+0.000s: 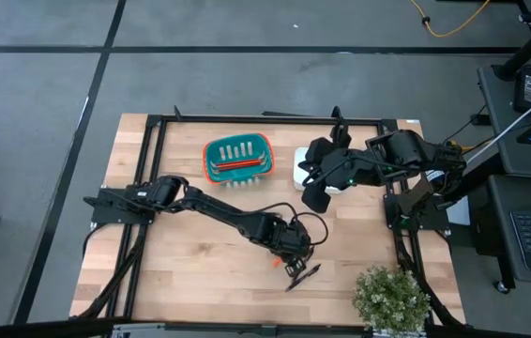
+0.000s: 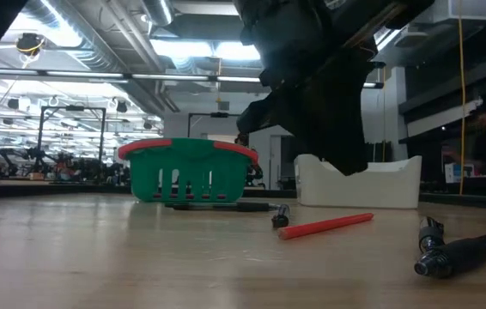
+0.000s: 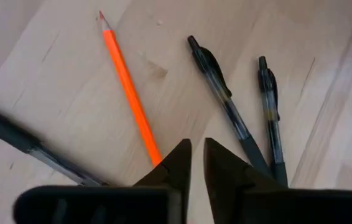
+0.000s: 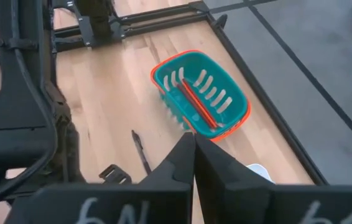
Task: Sort pens & pencils
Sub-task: Put the orange pencil into the blue bin
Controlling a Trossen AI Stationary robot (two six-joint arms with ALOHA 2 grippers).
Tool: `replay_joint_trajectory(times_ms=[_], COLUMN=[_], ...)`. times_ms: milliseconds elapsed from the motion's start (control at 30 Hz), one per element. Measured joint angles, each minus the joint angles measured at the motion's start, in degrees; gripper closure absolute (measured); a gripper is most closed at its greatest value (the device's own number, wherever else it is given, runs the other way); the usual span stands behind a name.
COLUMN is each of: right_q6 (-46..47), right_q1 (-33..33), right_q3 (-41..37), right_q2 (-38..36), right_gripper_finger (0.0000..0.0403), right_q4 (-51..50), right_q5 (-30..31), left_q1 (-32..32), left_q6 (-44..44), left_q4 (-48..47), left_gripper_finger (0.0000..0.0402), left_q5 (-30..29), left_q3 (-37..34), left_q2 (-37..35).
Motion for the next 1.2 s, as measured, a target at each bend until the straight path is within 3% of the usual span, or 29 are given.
replay_joint_trajectory(times_ms=[200,733,1200], right_q6=[-0.1,-0.3,-3.0], right_q1=[0.0,0.0,0.0], right_q3=[0.0,0.0,0.0], right_q2=[0.0,0.0,0.0], right_gripper_finger=[0.0393,0.0393,0.0393], right_q4=[0.0,0.0,2.2], right_q5=[0.2,0.2,0.1], left_q1=[0.9,2.8,3.1], left_q6=[-1.2,-1.5,-1.2], left_q4=[-2.2,-0.5,-0.7], left_gripper_finger=[0.0339,0.0343,0.0345], left_q5=[0.6,7.9,8.9], left_q3=[0.0,-0.1,-0.1], left_q2=[0.0,3.6,3.9])
